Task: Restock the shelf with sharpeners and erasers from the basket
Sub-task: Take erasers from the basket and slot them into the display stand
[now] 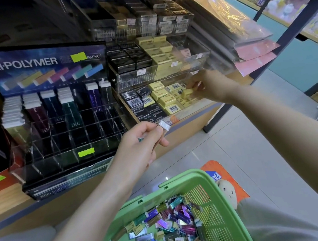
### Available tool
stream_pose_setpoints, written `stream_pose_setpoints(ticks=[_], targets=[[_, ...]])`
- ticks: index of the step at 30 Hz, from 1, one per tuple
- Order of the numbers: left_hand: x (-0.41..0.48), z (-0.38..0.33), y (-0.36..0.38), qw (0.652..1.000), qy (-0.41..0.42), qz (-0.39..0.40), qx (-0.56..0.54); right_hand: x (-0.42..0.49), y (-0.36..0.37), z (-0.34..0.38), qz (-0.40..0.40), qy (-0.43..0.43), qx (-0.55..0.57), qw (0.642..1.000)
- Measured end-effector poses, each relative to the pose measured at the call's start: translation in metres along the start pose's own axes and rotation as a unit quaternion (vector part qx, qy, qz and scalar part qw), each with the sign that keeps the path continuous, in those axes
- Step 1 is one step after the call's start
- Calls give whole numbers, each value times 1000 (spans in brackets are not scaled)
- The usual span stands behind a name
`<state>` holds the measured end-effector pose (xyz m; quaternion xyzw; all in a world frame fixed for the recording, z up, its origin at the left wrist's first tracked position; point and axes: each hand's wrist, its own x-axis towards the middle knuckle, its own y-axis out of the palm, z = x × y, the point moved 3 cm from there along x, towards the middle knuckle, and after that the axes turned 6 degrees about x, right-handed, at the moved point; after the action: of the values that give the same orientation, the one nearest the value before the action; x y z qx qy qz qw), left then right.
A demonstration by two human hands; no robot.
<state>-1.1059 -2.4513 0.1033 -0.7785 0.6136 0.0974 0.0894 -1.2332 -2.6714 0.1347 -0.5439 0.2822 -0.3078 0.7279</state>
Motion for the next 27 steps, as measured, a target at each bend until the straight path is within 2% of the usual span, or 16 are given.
stream_pose_setpoints(ticks=[2, 14, 20, 27], targets=[[0, 0, 0, 1000, 0, -1, -3, -4, 0, 1, -28, -12, 13, 999], [1, 0, 2, 1000, -5, -4, -7, 5, 4, -5, 75, 51, 61, 994], [2, 1, 2, 1000, -3, -2, -9, 1, 2, -1, 10, 19, 30, 999], [4, 1, 4, 1000, -7, -3, -16, 3, 1, 3, 41, 23, 43, 998]])
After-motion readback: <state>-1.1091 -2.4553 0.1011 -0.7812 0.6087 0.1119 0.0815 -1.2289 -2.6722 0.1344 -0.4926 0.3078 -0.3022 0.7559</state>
